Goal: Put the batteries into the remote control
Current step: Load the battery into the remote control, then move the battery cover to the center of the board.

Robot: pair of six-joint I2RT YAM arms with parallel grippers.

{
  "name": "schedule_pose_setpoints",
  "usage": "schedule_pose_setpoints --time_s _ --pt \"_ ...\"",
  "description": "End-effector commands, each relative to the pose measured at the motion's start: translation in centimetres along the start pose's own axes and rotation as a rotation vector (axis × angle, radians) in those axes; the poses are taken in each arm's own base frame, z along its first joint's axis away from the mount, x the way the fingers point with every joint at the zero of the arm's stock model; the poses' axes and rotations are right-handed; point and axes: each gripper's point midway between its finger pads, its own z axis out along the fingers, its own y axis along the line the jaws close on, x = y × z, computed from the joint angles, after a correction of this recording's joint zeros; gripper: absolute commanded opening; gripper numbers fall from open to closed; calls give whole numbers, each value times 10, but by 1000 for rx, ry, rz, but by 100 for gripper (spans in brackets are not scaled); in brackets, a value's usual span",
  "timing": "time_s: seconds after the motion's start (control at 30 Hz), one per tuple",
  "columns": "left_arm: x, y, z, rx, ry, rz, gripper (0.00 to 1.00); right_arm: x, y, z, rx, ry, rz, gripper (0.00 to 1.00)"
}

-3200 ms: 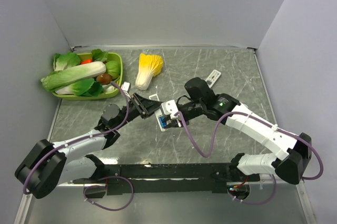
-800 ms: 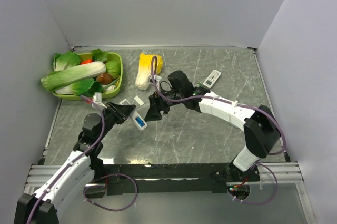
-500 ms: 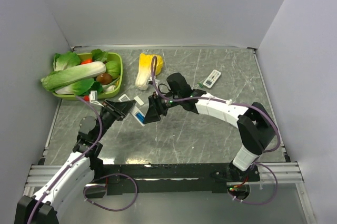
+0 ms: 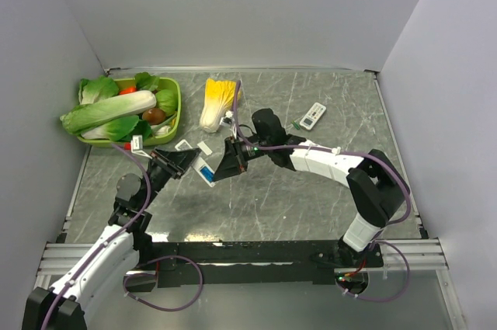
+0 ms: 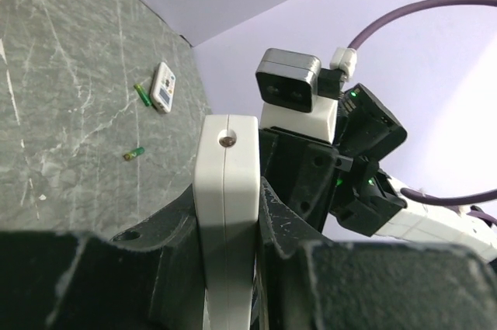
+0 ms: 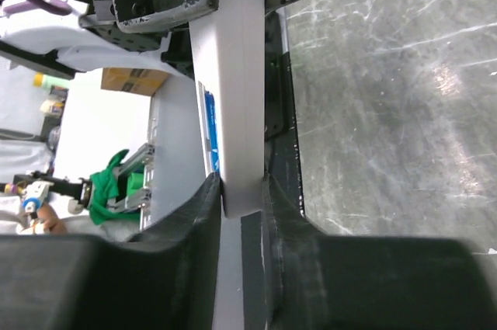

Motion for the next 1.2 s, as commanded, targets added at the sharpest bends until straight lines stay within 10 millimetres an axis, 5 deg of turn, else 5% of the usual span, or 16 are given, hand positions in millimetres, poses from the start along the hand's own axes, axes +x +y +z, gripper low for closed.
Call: schedule_pose_setpoints --time_s 0.0,0.27,0.43,0.57,0.6,0.8,1.03,1.17 --pt "-9 -25 0 97 -29 -3 1 -6 -6 0 -1 -22 -26 14" --pt "-6 -28 1 112 -5 56 1 -12 -31 4 207 8 22 16" --pt "-9 -23 3 74 -15 68 1 -15 -29 11 275 41 -27 45" --pt "-25 10 0 -153 -80 132 1 -24 -36 3 344 21 -78 65" --pt "-27 39 -8 -294 -91 143 1 -32 -37 1 367 15 -106 65" --pt "-33 89 -44 -590 -162 95 1 -53 -89 -12 621 11 -222 65" --pt "-54 78 -69 -660 -250 126 1 -67 -163 -3 817 21 -337 52" --pt "-61 69 -76 -664 -268 151 1 -81 -182 13 860 43 -426 48"
